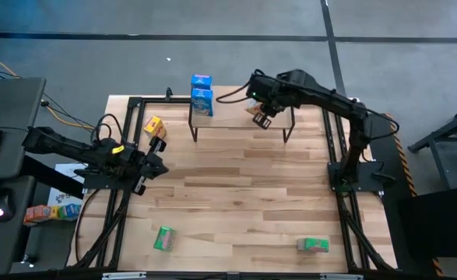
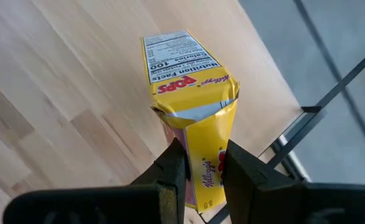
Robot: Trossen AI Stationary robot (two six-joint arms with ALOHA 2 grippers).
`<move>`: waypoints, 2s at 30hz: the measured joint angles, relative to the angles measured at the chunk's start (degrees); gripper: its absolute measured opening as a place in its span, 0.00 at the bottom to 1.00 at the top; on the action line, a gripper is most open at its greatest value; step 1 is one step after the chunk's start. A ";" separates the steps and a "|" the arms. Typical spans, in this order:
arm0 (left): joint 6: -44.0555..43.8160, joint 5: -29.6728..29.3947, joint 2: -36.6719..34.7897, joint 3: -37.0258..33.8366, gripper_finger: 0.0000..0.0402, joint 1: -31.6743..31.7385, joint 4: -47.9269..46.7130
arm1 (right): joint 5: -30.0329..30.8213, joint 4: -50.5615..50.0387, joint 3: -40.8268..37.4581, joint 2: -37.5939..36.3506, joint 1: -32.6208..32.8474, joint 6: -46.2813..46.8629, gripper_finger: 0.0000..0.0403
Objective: Stack cereal on shelf
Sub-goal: Put the bottom yellow cereal box on the shelf
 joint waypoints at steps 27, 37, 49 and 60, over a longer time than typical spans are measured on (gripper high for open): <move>2.99 -0.56 -0.01 0.00 0.01 -0.01 -0.51 | -6.90 5.59 -0.90 0.11 -2.22 0.33 0.23; 2.97 -0.56 0.00 0.00 0.01 -0.01 -0.65 | -7.31 11.44 -0.90 0.11 -2.22 -1.94 0.40; 2.90 -0.56 -0.01 0.00 0.01 0.00 -0.82 | -7.37 15.78 -0.90 -0.07 -2.20 -10.59 0.43; 2.94 -2.10 0.00 0.00 0.01 -0.01 -3.31 | -4.77 3.99 -0.90 -4.96 0.02 -8.92 0.29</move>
